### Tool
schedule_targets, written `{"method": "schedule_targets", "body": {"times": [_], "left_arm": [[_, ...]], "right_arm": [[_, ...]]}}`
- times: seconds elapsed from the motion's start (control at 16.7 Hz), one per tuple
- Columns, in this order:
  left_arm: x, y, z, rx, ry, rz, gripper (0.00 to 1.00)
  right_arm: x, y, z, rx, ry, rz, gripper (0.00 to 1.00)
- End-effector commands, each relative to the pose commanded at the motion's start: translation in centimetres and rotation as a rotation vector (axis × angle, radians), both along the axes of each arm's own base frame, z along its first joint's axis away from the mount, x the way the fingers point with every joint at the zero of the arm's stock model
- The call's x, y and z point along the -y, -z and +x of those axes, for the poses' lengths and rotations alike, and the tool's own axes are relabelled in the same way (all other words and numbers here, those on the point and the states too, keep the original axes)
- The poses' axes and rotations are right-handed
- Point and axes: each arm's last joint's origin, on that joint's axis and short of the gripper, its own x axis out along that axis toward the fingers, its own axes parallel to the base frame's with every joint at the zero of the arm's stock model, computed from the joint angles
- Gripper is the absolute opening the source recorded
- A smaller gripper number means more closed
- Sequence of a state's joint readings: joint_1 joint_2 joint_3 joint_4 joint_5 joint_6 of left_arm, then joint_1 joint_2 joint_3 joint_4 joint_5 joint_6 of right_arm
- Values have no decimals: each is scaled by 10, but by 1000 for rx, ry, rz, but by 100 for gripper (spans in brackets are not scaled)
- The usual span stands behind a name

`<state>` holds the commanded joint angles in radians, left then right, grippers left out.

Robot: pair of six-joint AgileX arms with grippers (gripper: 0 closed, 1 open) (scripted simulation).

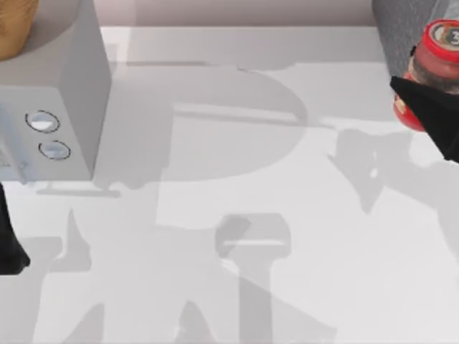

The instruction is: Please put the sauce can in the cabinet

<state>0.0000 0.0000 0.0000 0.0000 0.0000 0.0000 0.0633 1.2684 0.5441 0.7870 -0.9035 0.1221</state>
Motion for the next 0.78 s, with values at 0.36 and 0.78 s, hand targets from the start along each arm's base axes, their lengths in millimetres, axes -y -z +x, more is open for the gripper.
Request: {"method": "schedule_targets", "body": {"times": [0.36, 0.78], "left_arm": [[0, 0, 0, 0, 0, 0, 100], [0, 0, 0, 0, 0, 0, 100]], "right_arm": [[11, -10, -46, 41, 219, -5, 0], [24, 2, -94, 47, 488, -7, 0]]}}
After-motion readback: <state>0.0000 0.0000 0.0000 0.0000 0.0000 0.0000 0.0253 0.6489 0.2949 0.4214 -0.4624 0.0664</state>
